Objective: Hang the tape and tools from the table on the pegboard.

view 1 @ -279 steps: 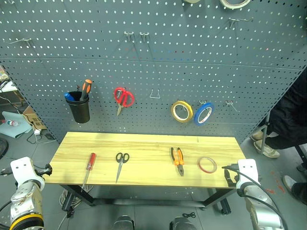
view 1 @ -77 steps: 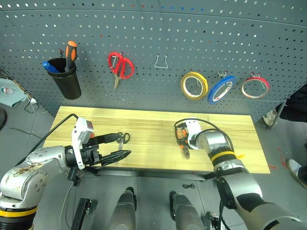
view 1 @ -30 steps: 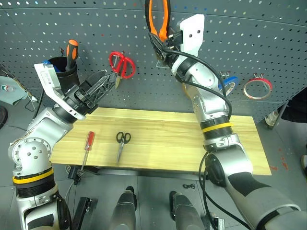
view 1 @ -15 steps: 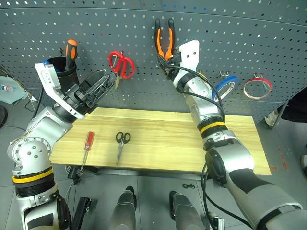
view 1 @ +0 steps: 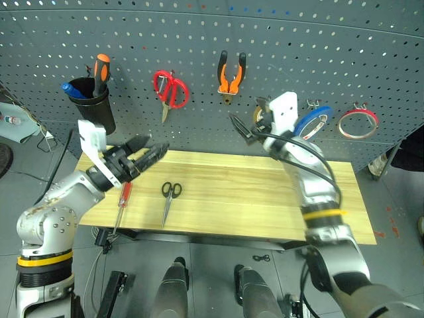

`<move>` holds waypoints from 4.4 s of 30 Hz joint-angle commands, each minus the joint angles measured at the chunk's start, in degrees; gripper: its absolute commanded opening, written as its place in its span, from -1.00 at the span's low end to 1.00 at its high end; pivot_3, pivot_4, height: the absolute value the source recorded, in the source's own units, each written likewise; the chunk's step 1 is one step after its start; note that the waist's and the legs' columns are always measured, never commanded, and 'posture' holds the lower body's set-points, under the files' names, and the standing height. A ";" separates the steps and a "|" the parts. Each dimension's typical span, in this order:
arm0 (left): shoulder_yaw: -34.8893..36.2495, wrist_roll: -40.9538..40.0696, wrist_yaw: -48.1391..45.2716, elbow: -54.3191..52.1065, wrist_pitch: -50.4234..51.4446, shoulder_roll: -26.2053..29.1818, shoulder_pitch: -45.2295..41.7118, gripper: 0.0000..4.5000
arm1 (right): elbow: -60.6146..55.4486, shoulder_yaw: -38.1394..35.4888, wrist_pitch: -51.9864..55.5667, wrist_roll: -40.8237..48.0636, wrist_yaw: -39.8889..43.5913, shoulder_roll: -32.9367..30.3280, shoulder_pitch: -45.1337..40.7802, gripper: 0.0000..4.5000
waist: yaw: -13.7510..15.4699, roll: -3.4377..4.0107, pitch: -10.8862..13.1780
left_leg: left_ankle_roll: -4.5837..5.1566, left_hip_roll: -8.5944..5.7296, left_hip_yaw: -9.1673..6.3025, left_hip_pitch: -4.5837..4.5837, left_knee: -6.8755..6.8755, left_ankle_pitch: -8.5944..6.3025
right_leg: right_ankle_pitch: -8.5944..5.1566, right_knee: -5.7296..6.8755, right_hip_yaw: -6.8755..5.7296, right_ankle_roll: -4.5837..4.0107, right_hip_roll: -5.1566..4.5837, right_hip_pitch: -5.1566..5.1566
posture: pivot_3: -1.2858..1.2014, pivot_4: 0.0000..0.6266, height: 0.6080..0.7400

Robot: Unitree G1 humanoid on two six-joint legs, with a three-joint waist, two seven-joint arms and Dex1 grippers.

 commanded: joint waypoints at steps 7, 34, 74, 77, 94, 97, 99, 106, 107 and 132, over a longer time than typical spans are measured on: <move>-9.72 18.08 15.31 -0.63 2.92 -3.67 3.38 1.00 | -30.37 1.08 26.09 18.30 16.12 -14.46 10.39 0.99 | -1.00 -0.03 0.02 | 0.00 0.03 -0.01 0.11 0.04 0.00 | -0.37 0.10 0.00 0.13 0.00 0.04 | 0.09 -0.09 1.00; -16.40 34.38 22.66 16.95 7.25 -17.90 1.84 0.64 | -30.74 1.90 29.22 22.96 22.68 -19.08 7.80 1.00 | -2.76 0.00 2.77 | 0.01 0.00 -0.03 0.12 0.25 -0.01 | -0.59 0.21 0.05 0.05 -0.03 0.09 | -0.03 0.26 1.00; -9.54 40.94 26.40 -22.15 -13.71 -19.21 3.95 -0.96 | -28.65 -2.78 17.92 23.80 13.97 -9.75 -1.02 1.00 | -2.21 -0.02 2.66 | 0.00 -0.05 -0.02 -0.12 0.21 -0.01 | -0.33 0.00 0.01 0.48 -0.05 0.00 | 0.09 -0.16 1.00; -9.91 42.16 26.41 -20.52 -14.46 -18.82 0.42 -0.96 | -26.78 -2.89 17.02 23.61 14.13 -9.29 -3.30 1.00 | -2.12 -0.02 2.66 | 0.00 -0.06 -0.03 -0.25 0.29 -0.01 | -0.27 -0.08 0.01 0.54 -0.06 -0.01 | 0.09 -0.16 1.00; -9.98 43.70 26.06 -8.81 -13.26 -18.89 -7.84 -0.96 | -25.58 -2.12 16.33 22.12 13.90 -10.28 -4.56 1.00 | -2.09 -0.01 2.62 | 0.01 -0.07 -0.07 -0.42 0.61 0.00 | 0.03 0.03 -0.04 0.34 -0.06 -0.03 | 0.08 -0.22 1.00; -9.71 44.19 26.34 -5.35 -13.73 -18.95 -10.18 -0.96 | -25.64 -1.92 16.28 21.83 13.91 -10.40 -4.20 1.00 | -2.11 -0.02 2.50 | 0.01 -0.07 -0.07 -0.45 0.65 0.00 | 0.06 0.01 -0.04 0.35 -0.07 -0.02 | 0.07 -0.26 1.00; -9.67 44.43 26.46 -3.81 -14.00 -18.98 -10.97 -0.96 | -25.91 -1.73 16.44 21.67 13.89 -10.51 -3.84 1.00 | -2.11 -0.03 2.35 | 0.01 -0.07 -0.08 -0.46 0.63 0.00 | 0.07 0.01 -0.05 0.32 -0.06 -0.03 | 0.07 -0.27 1.00; -10.00 44.95 26.29 -4.46 -14.43 -19.21 -4.31 0.57 | -28.12 0.64 17.92 21.03 13.94 -11.21 0.74 1.00 | -2.36 -0.09 2.18 | 0.01 -0.07 -0.08 -0.45 0.62 0.00 | 0.09 0.03 -0.05 0.30 -0.07 -0.02 | 0.07 -0.24 1.00; -9.95 45.03 26.05 -4.83 -14.53 -18.99 -2.68 0.76 | -28.49 1.42 18.23 20.69 14.04 -11.42 1.79 1.00 | -2.40 -0.09 2.18 | 0.01 -0.07 -0.08 -0.44 0.62 0.00 | 0.09 0.04 -0.05 0.29 -0.07 -0.03 | 0.07 -0.24 1.00; -3.00 40.27 7.20 33.73 -5.28 2.24 -5.45 0.99 | -23.30 20.13 31.16 11.54 15.67 -1.93 -5.74 1.00 | -0.88 -0.24 2.75 | 0.00 0.02 -0.07 -0.45 0.50 0.02 | -0.25 0.41 -0.11 0.05 -0.07 -0.32 | 0.11 0.28 1.00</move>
